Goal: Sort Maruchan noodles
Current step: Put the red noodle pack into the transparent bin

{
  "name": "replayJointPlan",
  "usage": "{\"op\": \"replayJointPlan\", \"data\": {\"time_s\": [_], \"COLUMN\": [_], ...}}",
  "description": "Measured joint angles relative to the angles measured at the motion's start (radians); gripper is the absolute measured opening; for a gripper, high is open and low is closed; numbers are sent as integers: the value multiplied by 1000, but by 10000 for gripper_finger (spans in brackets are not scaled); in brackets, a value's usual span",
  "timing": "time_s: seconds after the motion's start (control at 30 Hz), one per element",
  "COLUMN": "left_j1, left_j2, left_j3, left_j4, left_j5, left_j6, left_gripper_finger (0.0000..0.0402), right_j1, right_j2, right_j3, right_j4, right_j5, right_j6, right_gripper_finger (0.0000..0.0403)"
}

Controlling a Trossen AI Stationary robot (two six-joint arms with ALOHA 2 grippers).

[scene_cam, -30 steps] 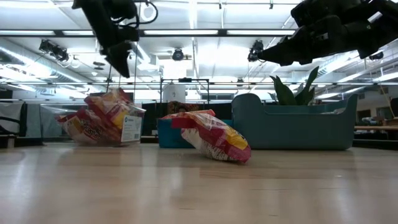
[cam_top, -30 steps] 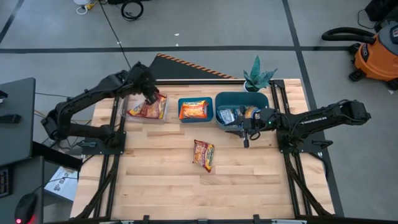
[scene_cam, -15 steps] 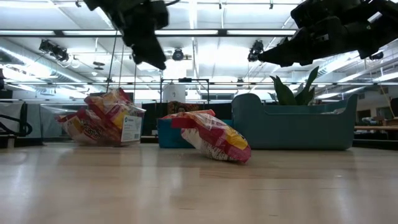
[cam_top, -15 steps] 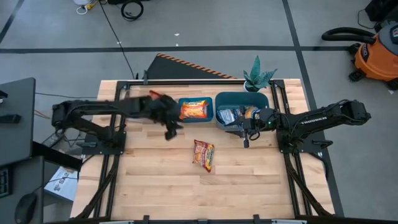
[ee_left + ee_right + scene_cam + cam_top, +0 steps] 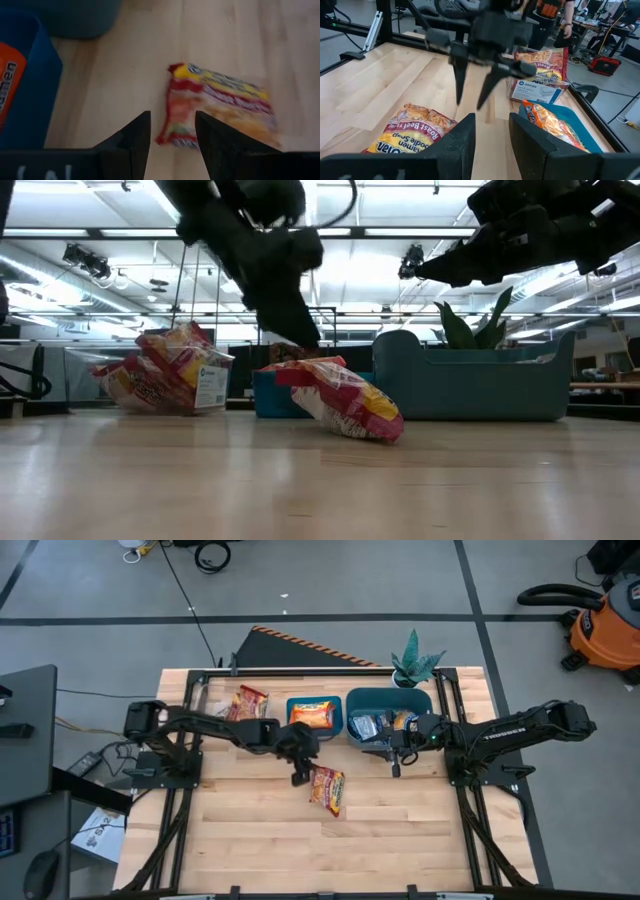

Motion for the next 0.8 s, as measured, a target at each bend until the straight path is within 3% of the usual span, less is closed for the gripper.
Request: {"op": "replayJointPlan", "data": {"time_s": [0.23, 0.57, 0.8], "left_j1": [47, 42, 19], "left_j2": [98, 127, 140], "left_j3": [0, 0, 0], "left_j4": [34, 34, 10], "left_j5": [105, 115, 124], "left_j6": [51, 83, 78], "left_gripper_finger": [162, 161, 112], "right_j1": [0, 0, 0], "right_j2": [0, 0, 0], "right_j3": [0, 0, 0], "right_j4": [-4, -15, -14], "right_j5": [0, 0, 0], "right_j6": [2, 2, 2], "right_gripper_finger": [124, 124, 124]}}
